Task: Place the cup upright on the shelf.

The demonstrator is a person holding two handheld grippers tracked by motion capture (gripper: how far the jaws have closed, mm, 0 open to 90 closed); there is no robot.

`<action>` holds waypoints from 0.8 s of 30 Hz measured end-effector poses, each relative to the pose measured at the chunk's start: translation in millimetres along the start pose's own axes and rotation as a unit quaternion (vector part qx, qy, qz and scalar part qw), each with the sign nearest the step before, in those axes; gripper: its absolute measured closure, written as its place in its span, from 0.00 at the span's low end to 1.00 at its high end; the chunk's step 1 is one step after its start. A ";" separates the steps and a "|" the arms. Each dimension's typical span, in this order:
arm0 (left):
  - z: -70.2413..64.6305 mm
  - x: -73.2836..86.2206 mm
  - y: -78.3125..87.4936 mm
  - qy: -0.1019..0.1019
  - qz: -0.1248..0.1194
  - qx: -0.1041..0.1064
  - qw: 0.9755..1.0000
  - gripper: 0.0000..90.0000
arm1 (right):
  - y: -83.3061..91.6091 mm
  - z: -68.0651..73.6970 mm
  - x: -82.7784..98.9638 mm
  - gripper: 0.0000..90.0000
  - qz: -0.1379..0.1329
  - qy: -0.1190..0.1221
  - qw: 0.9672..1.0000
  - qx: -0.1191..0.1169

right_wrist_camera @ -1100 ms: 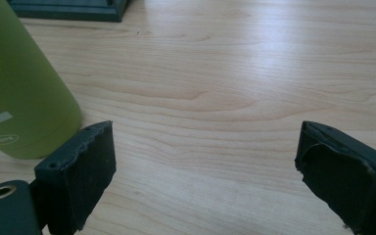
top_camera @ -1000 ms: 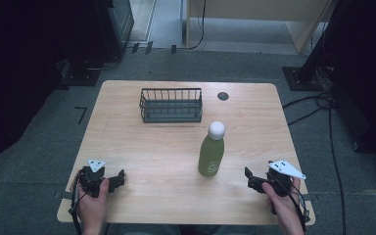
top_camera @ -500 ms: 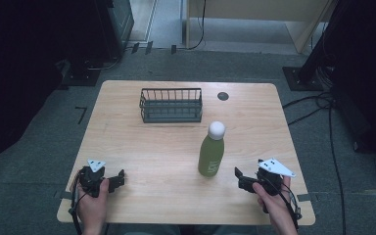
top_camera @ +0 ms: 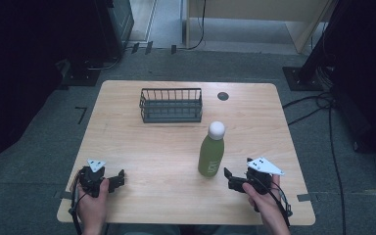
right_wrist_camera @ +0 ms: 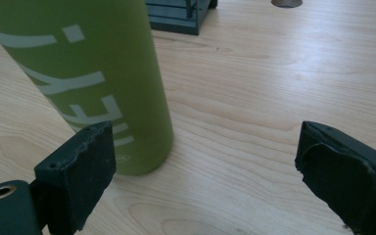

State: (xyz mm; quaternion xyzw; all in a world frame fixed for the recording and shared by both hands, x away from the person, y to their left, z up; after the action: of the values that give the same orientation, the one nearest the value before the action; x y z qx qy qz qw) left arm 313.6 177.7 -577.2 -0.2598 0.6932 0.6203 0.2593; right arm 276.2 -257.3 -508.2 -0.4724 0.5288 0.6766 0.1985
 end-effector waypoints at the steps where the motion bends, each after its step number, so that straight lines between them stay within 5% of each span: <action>1: 0.0 0.0 0.0 0.000 0.000 0.000 1.000 0.00 | -0.1 1.4 -0.7 0.09 0.000 -0.001 1.000 -0.002; 24: 0.0 0.0 0.0 0.000 0.000 0.000 1.000 0.00 | -8.8 31.7 -20.6 0.09 -0.019 0.003 0.999 -0.051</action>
State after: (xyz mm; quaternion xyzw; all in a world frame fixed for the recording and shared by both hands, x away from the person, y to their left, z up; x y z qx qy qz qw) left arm 313.6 177.7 -577.2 -0.2599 0.6931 0.6203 0.2593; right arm 279.2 -220.8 -495.5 -0.4943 0.4852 0.6970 0.1856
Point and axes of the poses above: each handheld gripper's, and its own axes: y roughly backward along the jaws, x roughly out of its underside, z roughly to its left, the point moved 8 cm from there along -y, roughly forward along the jaws, and after that the axes turned 9 degrees about y, right-handed, at the moved point
